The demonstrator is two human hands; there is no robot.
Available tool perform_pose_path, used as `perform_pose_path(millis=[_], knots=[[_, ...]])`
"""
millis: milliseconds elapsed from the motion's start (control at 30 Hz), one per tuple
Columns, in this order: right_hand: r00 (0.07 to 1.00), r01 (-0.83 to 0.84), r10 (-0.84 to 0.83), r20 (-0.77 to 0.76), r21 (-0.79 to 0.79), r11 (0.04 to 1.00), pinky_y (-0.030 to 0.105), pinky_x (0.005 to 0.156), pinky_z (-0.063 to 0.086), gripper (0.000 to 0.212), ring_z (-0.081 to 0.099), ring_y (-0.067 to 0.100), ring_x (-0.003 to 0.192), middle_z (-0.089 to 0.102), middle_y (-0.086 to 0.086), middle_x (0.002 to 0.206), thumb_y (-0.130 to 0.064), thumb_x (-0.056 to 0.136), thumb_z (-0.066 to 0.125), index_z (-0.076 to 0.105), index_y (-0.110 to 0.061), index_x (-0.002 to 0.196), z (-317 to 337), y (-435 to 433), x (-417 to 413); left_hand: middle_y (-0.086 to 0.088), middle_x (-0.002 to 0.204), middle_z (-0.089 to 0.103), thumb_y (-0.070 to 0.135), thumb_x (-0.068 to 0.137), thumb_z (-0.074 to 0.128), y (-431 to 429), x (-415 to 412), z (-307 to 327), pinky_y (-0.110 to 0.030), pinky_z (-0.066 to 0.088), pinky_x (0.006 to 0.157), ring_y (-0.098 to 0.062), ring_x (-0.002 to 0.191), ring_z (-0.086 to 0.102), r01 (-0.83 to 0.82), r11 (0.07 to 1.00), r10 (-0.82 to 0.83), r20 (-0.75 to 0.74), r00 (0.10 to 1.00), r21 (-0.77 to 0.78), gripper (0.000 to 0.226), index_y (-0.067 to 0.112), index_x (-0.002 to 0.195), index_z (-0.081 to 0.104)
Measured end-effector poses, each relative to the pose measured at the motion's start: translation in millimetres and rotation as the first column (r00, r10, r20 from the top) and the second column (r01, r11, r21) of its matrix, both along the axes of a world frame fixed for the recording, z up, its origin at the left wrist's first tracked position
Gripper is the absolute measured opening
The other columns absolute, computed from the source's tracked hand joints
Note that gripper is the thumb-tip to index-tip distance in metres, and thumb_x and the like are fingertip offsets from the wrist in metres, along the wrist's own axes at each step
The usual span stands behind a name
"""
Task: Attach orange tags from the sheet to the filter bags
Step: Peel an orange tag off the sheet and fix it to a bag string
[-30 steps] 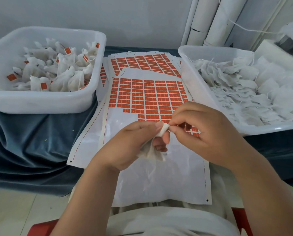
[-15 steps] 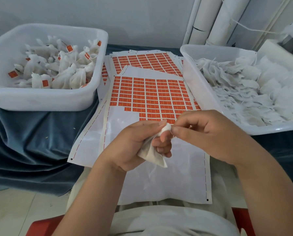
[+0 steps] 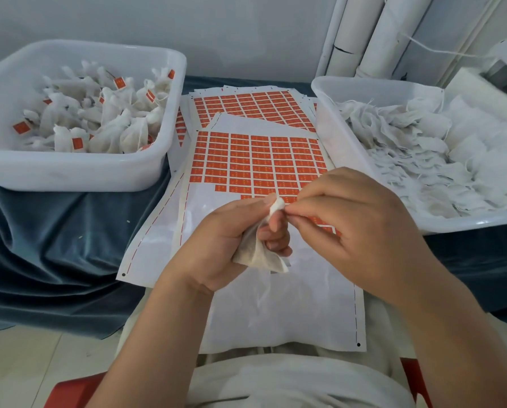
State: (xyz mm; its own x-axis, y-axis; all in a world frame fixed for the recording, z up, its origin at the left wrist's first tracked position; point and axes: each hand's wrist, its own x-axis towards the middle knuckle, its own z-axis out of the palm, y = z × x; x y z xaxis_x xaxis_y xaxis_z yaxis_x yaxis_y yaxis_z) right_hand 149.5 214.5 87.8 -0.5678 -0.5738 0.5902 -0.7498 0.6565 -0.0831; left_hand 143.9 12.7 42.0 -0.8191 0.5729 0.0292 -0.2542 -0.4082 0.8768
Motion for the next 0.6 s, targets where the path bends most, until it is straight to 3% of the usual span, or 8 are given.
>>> perform_pose_path(millis=[133, 233, 367, 467, 600], knots=[[0.999, 0.044, -0.044, -0.027, 0.021, 0.999, 0.026, 0.088, 0.045, 0.019, 0.064, 0.02, 0.093, 0.073, 0.001, 0.098, -0.022, 0.103, 0.064, 0.078, -0.012, 0.099, -2.1, -1.5, -0.4, -0.003, 0.07, 0.047, 0.03, 0.108, 0.044, -1.6, 1.1, 1.3, -0.031, 0.051, 0.078, -0.016, 0.068, 0.05, -0.016, 0.995, 0.015, -0.015, 1.0, -0.098, 0.042, 0.018, 0.074, 0.067], [0.988, 0.151, -0.151, 0.013, -0.026, 0.988, 0.016, 0.081, 0.037, 0.024, 0.06, 0.015, 0.087, 0.072, -0.004, 0.09, -0.026, 0.099, 0.058, 0.077, -0.015, 0.089, 0.2, -4.8, 4.2, -0.002, 0.071, 0.052, 0.036, 0.106, 0.047, -0.6, 2.7, 4.6, -0.028, 0.052, 0.078, -0.015, 0.069, 0.053, -0.07, 0.984, 0.067, -0.02, 0.998, -0.167, 0.041, 0.019, 0.077, 0.071], [0.919, 0.327, -0.323, 0.227, 0.018, 0.945, 0.014, 0.064, 0.032, 0.022, 0.058, 0.011, 0.077, 0.066, -0.012, 0.082, -0.036, 0.092, 0.057, 0.072, -0.025, 0.08, 6.3, -8.5, 11.0, 0.004, 0.075, 0.066, 0.048, 0.108, 0.045, 6.5, 5.1, 8.7, -0.023, 0.049, 0.078, -0.004, 0.071, 0.061, -0.251, 0.832, 0.15, -0.234, 0.96, -0.495, 0.046, 0.035, 0.075, 0.075], [0.852, 0.346, -0.342, 0.397, 0.062, 0.936, 0.012, 0.063, 0.032, 0.019, 0.059, 0.004, 0.076, 0.065, -0.017, 0.083, -0.041, 0.088, 0.055, 0.071, -0.032, 0.083, 12.6, -5.0, 11.5, 0.005, 0.072, 0.074, 0.044, 0.106, 0.052, 11.8, 5.9, 9.8, -0.01, 0.05, 0.064, -0.004, 0.065, 0.066, -0.367, 0.801, 0.237, -0.312, 0.92, -0.473, 0.038, 0.032, 0.083, 0.08], [0.786, 0.387, -0.364, 0.499, 0.062, 0.92, 0.019, 0.062, 0.042, 0.014, 0.056, -0.009, 0.089, 0.065, -0.023, 0.084, -0.042, 0.09, 0.06, 0.072, -0.037, 0.086, 19.0, 7.0, 9.9, 0.007, 0.074, 0.078, 0.037, 0.105, 0.056, 19.1, 6.0, 8.7, -0.008, 0.05, 0.062, -0.006, 0.065, 0.072, -0.443, 0.762, 0.29, -0.363, 0.886, -0.472, 0.029, 0.02, 0.089, 0.073]])
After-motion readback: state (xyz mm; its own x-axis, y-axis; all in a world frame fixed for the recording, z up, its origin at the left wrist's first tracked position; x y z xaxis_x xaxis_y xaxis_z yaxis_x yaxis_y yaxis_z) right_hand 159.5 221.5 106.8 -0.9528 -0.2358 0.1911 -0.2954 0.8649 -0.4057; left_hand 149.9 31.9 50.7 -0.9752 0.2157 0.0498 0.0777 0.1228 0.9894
